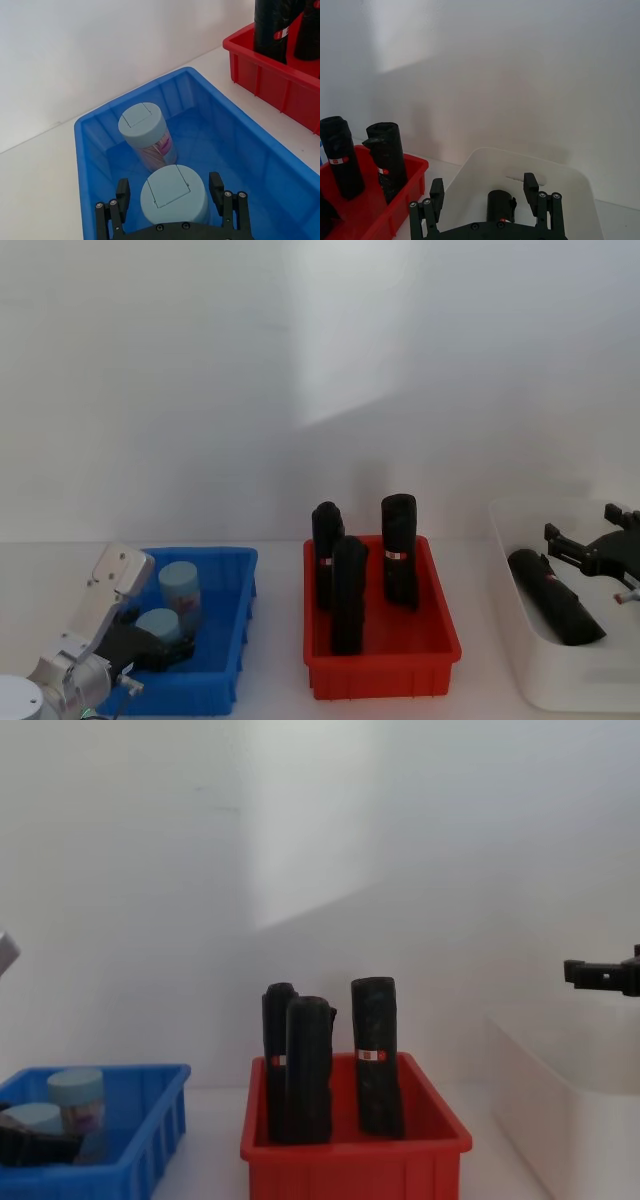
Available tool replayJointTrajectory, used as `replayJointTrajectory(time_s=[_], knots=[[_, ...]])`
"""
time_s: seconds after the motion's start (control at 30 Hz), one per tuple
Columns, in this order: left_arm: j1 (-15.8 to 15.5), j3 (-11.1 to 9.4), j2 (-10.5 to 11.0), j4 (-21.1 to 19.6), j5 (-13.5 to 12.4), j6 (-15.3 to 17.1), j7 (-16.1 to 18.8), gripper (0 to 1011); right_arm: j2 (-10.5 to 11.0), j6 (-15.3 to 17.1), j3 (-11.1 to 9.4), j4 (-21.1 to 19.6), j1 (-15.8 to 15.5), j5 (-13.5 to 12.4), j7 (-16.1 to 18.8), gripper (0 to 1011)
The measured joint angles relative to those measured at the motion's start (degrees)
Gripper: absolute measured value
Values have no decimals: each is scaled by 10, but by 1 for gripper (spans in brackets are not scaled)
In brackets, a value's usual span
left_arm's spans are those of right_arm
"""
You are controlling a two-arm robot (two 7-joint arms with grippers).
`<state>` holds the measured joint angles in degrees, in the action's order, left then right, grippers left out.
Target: Pick the cotton swabs from the blue box and place them into the white box.
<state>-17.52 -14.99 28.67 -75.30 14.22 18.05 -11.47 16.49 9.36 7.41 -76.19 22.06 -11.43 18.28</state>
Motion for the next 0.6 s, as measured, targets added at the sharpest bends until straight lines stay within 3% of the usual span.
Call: replayJointTrajectory(time_s=[0.2, 0.47, 0.6], knots=[[0, 0, 0, 1, 0, 1, 0, 941, 0, 0, 0, 0, 0, 0, 0, 1002], [1, 0, -1, 1, 0, 1, 0, 717, 0, 0, 0, 0, 0, 0, 0, 1002], [1, 0, -1, 1, 0, 1, 0, 708, 0, 0, 0, 0, 0, 0, 0, 1002]])
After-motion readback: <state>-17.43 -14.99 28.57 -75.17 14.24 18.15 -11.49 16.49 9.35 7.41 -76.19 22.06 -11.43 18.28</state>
